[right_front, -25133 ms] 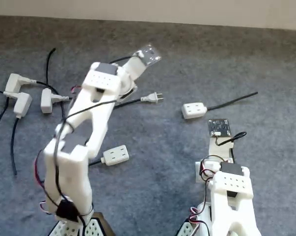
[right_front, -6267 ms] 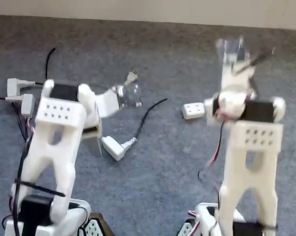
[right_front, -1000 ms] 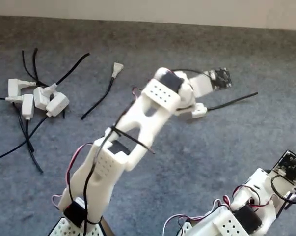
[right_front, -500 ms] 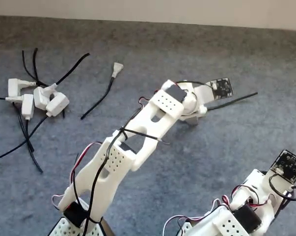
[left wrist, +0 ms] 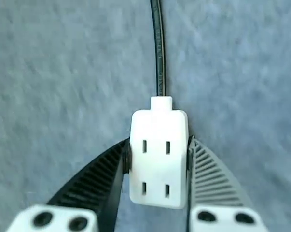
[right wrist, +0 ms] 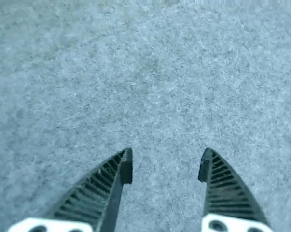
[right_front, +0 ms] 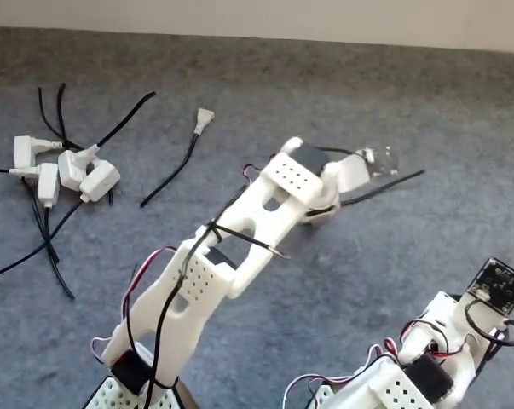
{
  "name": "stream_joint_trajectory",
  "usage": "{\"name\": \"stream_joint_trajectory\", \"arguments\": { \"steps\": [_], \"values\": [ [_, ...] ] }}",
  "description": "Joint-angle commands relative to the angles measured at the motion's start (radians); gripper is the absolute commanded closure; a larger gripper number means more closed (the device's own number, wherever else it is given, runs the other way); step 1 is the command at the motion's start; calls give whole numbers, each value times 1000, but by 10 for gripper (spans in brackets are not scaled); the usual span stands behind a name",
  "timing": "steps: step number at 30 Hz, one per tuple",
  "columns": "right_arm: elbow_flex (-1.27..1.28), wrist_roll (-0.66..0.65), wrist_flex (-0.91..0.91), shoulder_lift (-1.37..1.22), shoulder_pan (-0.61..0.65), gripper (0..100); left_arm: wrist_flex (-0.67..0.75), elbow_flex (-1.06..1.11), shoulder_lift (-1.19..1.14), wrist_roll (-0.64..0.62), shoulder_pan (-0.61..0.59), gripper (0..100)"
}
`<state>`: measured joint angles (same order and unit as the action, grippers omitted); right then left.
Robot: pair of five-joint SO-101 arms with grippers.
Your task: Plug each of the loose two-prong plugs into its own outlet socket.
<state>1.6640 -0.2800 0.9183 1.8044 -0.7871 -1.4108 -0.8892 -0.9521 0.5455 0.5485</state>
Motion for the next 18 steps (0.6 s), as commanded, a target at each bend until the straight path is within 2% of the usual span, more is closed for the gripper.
{"name": "stream_joint_trajectory", "arguments": {
  "steps": [1,4,9,14,18],
  "values": [
    [68,-95,16,-12,74,779,-229,-10,182,-72,-62,995],
    [35,-133,116,-18,136,779,-374,4,282,-86,-108,995],
    [-50,-150,245,-21,240,779,-376,268,438,-104,-262,995],
    [-96,-209,277,-22,283,779,-367,622,604,23,-352,995],
    [-97,-222,288,-22,302,779,-252,915,796,135,-369,995]
  ]
}}
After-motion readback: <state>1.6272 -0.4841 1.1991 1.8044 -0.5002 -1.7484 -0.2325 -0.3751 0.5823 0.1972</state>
